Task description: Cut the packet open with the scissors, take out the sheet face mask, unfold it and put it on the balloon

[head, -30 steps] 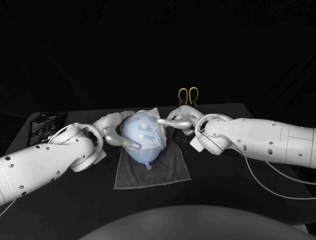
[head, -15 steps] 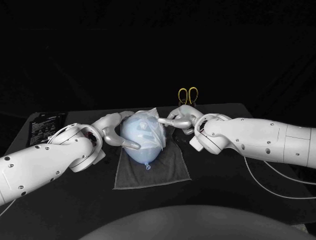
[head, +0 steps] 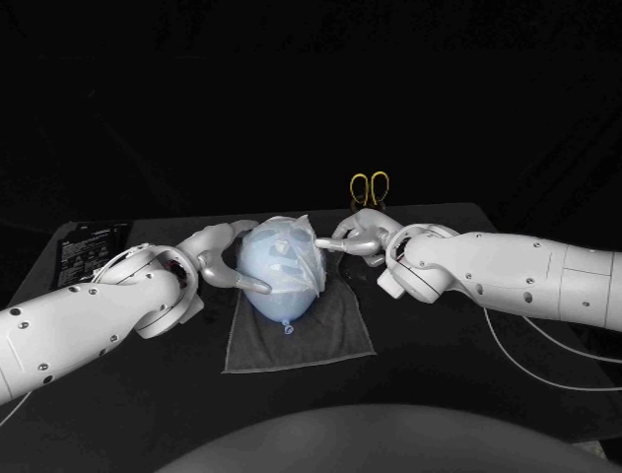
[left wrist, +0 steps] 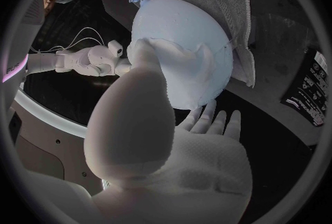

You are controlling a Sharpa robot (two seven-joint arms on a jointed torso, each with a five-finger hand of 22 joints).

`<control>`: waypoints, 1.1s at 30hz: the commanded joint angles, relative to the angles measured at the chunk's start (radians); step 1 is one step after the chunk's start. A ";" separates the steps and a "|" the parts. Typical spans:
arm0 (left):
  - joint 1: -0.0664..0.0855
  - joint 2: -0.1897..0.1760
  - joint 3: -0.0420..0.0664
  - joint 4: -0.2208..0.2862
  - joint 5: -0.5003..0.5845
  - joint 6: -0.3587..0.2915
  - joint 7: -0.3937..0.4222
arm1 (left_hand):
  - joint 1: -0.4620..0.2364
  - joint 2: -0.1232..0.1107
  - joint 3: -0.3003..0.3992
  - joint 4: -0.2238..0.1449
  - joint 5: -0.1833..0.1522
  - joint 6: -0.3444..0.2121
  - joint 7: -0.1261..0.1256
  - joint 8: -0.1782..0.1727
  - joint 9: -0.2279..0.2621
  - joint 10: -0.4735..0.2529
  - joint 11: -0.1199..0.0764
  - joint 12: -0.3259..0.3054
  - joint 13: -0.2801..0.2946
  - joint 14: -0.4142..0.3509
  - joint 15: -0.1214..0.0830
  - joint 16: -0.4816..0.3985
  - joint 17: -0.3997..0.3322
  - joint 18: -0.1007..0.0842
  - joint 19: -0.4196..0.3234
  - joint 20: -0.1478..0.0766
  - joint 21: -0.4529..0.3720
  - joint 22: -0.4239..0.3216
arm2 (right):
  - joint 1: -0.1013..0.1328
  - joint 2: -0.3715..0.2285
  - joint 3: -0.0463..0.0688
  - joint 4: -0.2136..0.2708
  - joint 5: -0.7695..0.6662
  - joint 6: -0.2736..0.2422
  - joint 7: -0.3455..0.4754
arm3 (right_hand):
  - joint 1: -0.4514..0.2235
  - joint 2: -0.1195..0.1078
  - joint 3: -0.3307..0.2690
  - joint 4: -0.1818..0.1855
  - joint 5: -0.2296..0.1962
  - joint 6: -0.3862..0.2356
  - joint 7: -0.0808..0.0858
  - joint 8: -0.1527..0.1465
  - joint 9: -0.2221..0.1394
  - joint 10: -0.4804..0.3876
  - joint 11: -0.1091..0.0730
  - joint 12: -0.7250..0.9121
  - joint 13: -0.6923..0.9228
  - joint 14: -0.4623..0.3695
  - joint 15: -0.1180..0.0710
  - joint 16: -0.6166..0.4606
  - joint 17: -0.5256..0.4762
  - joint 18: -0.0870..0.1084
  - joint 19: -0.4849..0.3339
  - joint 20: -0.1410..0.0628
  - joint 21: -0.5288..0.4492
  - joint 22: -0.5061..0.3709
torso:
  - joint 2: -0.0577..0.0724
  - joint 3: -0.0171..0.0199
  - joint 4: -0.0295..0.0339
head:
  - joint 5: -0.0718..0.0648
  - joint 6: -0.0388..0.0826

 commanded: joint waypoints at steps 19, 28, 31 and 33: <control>-0.003 0.003 -0.001 -0.005 0.001 0.023 -0.014 | 0.015 0.003 -0.001 0.002 0.000 0.009 0.122 0.004 0.002 0.004 0.000 0.002 -0.002 0.004 -0.001 0.002 -0.001 -0.006 0.008 0.000 0.005 0.000 | -0.003 0.022 0.000 -0.026 -0.075 0.001 -0.088 | 0.129 0.062 -0.015 -0.009 0.003 0.014 -0.019 0.004 -0.013 0.026 -0.013 0.019 0.143 0.119 -0.037 0.009 0.252 -0.009 0.050 -0.016 0.025 0.216 | -0.001 0.0001 0.0008 | -0.002 0.000; -0.003 0.002 -0.001 -0.013 0.002 0.021 -0.016 | 0.022 0.003 0.000 0.002 0.001 0.012 0.123 0.005 0.003 0.008 0.001 0.004 -0.003 0.005 -0.002 0.003 0.000 -0.006 0.008 0.000 0.005 0.000 | -0.002 0.008 0.000 -0.021 -0.079 -0.010 -0.091 | 0.177 0.083 -0.001 -0.017 0.003 0.015 -0.023 -0.002 -0.022 0.027 -0.017 0.019 0.143 0.119 -0.040 0.009 0.253 -0.009 0.051 -0.020 0.027 0.217 | 0.000 0.0016 -0.0002 | -0.001 0.000; -0.003 0.003 -0.001 -0.016 0.001 0.020 -0.016 | 0.022 0.003 0.000 0.002 0.001 0.012 0.123 0.005 0.003 0.008 0.001 0.004 -0.003 0.005 -0.002 0.003 0.000 -0.006 0.008 0.000 0.005 0.000 | -0.001 0.006 0.001 -0.023 -0.088 -0.014 -0.104 | 0.193 0.092 0.009 -0.020 0.005 0.015 -0.024 -0.005 -0.025 0.028 -0.018 0.019 0.144 0.119 -0.041 0.009 0.254 -0.009 0.052 -0.020 0.028 0.217 | 0.001 0.0025 -0.0004 | 0.000 0.000; -0.003 0.004 -0.001 -0.017 0.000 0.020 -0.016 | 0.025 0.003 0.001 0.002 0.001 0.013 0.123 0.006 0.003 0.009 0.001 0.005 -0.003 0.005 -0.002 0.002 0.000 -0.006 0.008 0.000 0.005 0.000 | -0.001 0.006 0.001 -0.025 -0.094 -0.015 -0.114 | 0.210 0.097 0.021 -0.027 0.006 0.015 -0.025 -0.008 -0.028 0.029 -0.019 0.020 0.145 0.119 -0.042 0.009 0.253 -0.010 0.053 -0.021 0.030 0.218 | 0.002 0.0022 -0.0004 | -0.002 0.000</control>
